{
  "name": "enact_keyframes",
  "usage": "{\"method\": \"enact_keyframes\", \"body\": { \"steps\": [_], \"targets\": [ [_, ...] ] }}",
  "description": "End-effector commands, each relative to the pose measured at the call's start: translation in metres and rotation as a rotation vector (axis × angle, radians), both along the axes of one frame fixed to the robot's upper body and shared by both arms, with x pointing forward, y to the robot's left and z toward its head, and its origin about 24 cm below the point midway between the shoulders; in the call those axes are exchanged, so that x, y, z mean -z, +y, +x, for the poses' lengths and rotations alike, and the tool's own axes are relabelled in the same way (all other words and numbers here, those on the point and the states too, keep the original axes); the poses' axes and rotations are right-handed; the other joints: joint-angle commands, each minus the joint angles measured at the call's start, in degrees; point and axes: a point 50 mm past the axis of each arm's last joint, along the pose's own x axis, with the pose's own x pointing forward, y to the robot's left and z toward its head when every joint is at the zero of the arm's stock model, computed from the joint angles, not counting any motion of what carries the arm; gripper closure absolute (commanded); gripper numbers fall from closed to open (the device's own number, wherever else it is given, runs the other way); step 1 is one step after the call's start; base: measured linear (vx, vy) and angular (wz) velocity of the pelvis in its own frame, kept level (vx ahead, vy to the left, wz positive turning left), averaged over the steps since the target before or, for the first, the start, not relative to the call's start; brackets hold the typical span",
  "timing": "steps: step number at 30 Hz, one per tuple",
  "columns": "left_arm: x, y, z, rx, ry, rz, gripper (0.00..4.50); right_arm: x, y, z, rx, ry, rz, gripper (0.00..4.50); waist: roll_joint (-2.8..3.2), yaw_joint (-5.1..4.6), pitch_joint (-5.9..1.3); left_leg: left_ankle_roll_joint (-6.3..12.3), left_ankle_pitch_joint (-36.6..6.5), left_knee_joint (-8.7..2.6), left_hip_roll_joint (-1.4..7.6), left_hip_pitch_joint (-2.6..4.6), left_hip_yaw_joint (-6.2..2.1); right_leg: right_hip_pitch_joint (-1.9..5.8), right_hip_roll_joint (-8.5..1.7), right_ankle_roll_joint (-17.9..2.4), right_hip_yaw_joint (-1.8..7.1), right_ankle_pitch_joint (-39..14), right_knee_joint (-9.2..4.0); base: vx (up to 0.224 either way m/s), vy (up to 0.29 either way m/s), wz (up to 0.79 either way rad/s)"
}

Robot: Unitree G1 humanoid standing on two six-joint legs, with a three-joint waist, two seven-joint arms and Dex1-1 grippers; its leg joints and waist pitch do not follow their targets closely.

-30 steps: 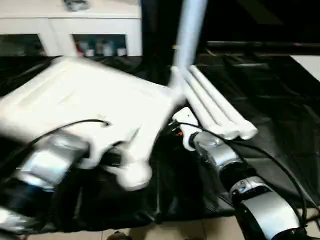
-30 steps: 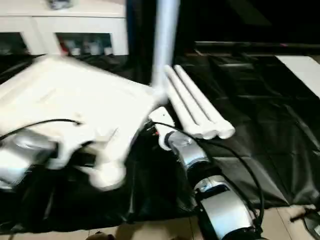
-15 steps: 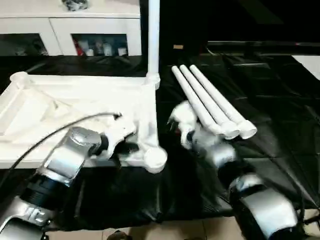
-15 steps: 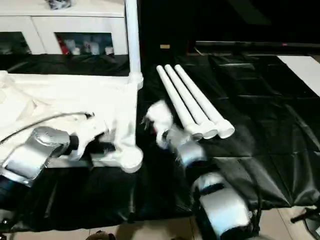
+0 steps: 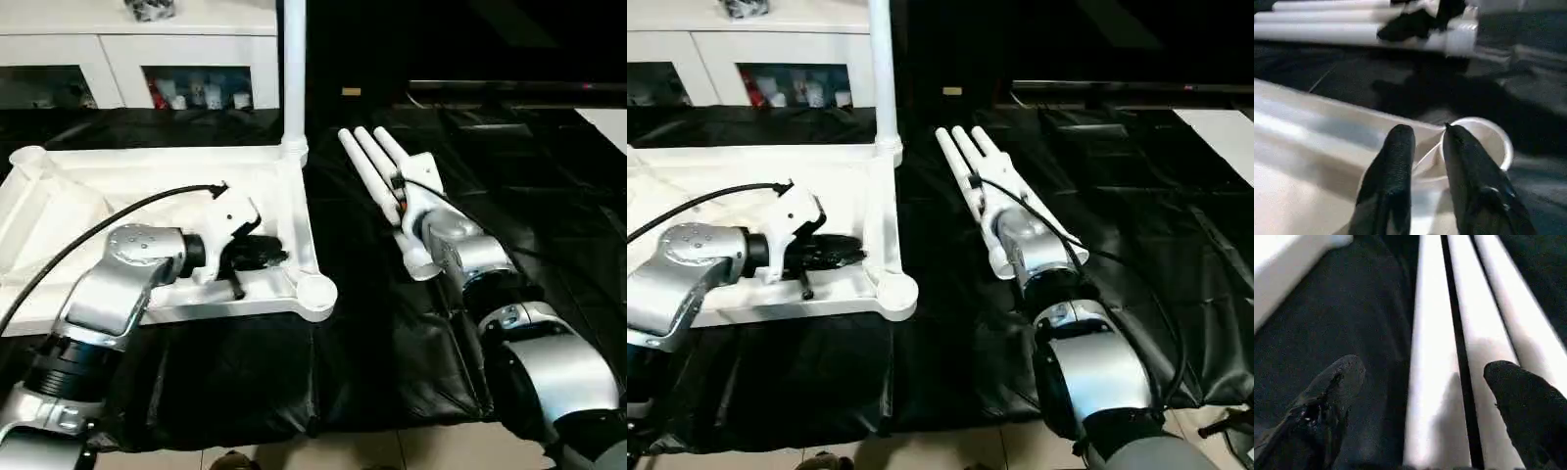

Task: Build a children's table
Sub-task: Pick table leg

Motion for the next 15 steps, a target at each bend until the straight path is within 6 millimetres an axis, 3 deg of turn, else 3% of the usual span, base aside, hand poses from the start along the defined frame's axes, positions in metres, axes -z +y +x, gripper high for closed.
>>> {"method": "enact_keyframes", "body": {
  "steps": [1, 11, 15],
  "targets": [
    [-0.009, -0.003, -0.002, 0.039, -0.02, -0.024, 3.03, -0.003, -0.002, 0.002, 0.008, 0.02, -0.008, 0.0, 1.04, 0.28, -4.43, -2.49, -13.13, -3.1, 0.38, 0.91, -0.35, 2.9, -2.01, -13.36, 1.51, -2.86, -2.74, 0.0, 0.0, 0.0],
    [-0.006, -0.003, -0.006, 0.07, -0.007, 0.017, 2.12, 0.017, -0.002, -0.008, 0.001, 0.168, 0.004, 0.0, 1.17, 0.48, -4.25, -3.17, -15.45, -3.22, 0.59, 1.13, -0.33, 2.64, -1.96, -12.77, 1.52, -5.87, -2.92, 0.0, 0.0, 0.0],
    [-0.007, -0.002, -0.005, 0.066, -0.028, 0.036, 1.98, 0.021, -0.004, -0.01, -0.005, 0.247, 0.034, 0.0, 1.18, 0.68, -4.23, -3.41, -16.07, -3.25, 0.65, 1.18, -0.36, 2.59, -2.0, -12.64, 1.53, -6.98, -2.96, 0.0, 0.0, 0.0]
  ]
}}
